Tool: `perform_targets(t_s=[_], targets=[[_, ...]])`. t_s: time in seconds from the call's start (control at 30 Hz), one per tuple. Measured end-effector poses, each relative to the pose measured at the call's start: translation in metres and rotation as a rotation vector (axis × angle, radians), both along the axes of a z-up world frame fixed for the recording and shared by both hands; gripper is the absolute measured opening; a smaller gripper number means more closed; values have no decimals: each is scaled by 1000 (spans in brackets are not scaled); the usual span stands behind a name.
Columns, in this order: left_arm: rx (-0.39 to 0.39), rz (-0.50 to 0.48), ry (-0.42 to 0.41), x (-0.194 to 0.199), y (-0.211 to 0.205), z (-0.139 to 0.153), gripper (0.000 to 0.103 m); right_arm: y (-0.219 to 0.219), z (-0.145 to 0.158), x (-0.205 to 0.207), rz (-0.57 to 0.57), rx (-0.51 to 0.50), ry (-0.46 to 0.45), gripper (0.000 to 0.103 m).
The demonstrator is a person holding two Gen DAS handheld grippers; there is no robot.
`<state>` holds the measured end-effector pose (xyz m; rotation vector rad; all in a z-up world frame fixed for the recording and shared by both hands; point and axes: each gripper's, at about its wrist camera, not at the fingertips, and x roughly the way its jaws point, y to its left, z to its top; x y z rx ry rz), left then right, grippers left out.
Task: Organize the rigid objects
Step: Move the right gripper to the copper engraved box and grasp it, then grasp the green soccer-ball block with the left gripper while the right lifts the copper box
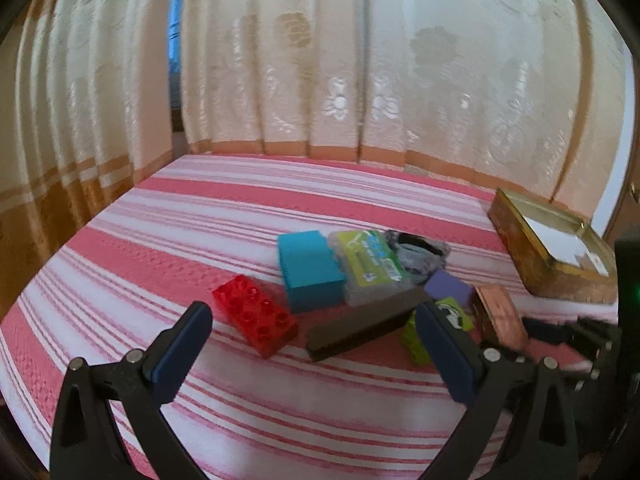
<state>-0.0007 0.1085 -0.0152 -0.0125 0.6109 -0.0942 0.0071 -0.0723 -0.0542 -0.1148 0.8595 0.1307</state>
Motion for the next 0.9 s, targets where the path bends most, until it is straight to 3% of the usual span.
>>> perform_targets(t_s=[0.27,0.4,0.57,0.67,0.73,0.8,0.83,0.9], targets=[[18,-108,46,2,-41,-5,103,-30,1,0,91,-67,-28,48],[22,-145,103,8,-58,-11,103,-45,0,2,80,10,-10,48],[33,-102,173,23,-67,-20,100,-50,0,4,79,46,3,48],[68,-57,172,25,-71,-21,95,-50,0,4,79,53,5,48],[99,-43,171,26,-74,-22,88,-49,0,3,79,63,5,48],[98,-57,150,22,-75,-19,60,-51,0,3,80,86,6,47],[88,-70,143,21,-74,-18,52,-53,0,3,80,99,6,47],[69,-85,152,21,-73,-19,50,-58,0,3,81,136,9,47]])
